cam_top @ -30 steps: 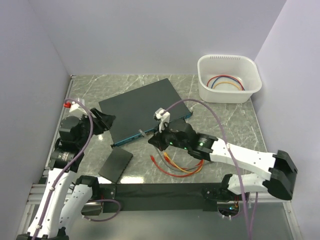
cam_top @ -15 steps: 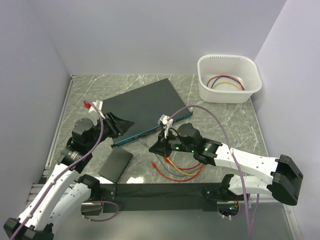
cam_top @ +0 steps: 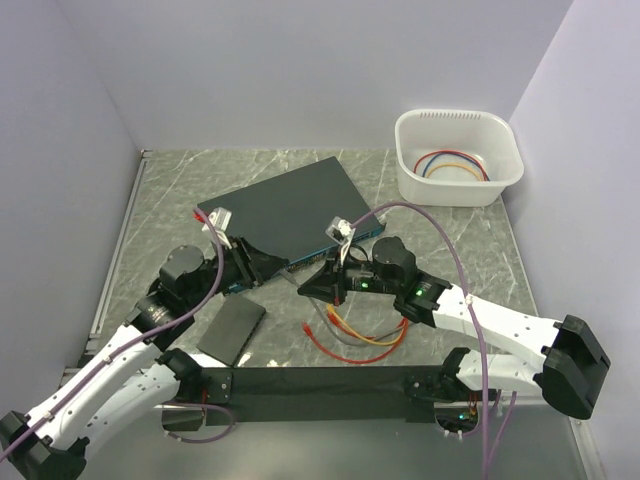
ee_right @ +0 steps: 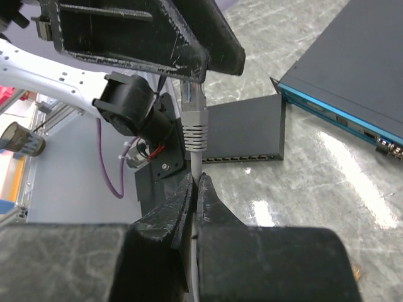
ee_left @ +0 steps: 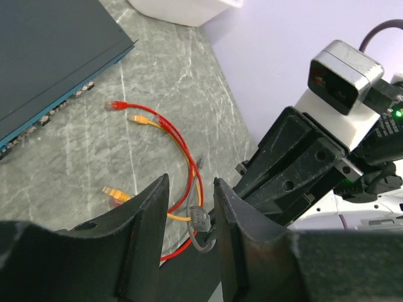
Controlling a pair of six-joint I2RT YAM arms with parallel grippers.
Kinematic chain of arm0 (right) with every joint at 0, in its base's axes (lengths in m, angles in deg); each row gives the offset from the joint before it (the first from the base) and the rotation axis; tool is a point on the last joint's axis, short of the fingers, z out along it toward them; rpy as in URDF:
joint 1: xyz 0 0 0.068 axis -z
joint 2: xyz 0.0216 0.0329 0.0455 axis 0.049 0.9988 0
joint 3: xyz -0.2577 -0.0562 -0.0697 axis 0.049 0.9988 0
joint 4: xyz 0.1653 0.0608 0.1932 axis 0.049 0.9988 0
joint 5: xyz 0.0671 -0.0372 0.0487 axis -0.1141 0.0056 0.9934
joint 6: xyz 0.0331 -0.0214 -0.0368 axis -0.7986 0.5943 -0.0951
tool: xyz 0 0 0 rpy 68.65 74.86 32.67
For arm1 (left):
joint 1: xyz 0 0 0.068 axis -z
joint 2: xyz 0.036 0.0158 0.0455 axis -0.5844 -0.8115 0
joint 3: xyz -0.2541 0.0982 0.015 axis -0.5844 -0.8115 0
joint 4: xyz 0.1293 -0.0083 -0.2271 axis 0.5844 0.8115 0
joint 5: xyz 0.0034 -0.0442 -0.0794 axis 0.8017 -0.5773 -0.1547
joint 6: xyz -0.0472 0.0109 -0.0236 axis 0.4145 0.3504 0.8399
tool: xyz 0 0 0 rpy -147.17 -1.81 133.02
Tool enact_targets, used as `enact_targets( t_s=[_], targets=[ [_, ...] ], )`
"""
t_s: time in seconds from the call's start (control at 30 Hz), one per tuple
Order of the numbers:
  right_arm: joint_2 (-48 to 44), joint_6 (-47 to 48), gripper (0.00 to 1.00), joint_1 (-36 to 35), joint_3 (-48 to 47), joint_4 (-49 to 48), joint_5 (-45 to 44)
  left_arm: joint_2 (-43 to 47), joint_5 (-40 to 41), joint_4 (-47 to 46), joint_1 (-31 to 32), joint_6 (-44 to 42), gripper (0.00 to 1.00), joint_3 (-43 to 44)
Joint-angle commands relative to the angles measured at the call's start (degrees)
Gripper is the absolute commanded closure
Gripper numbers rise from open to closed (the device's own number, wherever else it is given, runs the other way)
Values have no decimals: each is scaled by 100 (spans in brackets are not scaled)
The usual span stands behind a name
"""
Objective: Insert the plug into the switch port
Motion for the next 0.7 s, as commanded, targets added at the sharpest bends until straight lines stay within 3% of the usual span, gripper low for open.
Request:
enact_targets(
  t_s=[0.0,0.33,0.47,0.53,0.63,0.67],
  targets=[
    [-73,-77,100,71,20,-420,251,-54,170,-398,123,-89,60,50],
    [-2,-139,100,88,46,-526,164,-159,433,-416,404,-107,76,59],
    [24,-139,100,106,20,-526,146,-168,539,-380,466,-107,96,77],
    [24,-139,100,106,-15,-474,120,-186,574,-345,501,-107,99,86],
    [15,-51,58,97,-146,-298,23,-168,556,-441,562,-168,99,51],
    [-28,-7,35,97,-182,-263,23,-125,513,-477,571,-203,99,33]
  ],
)
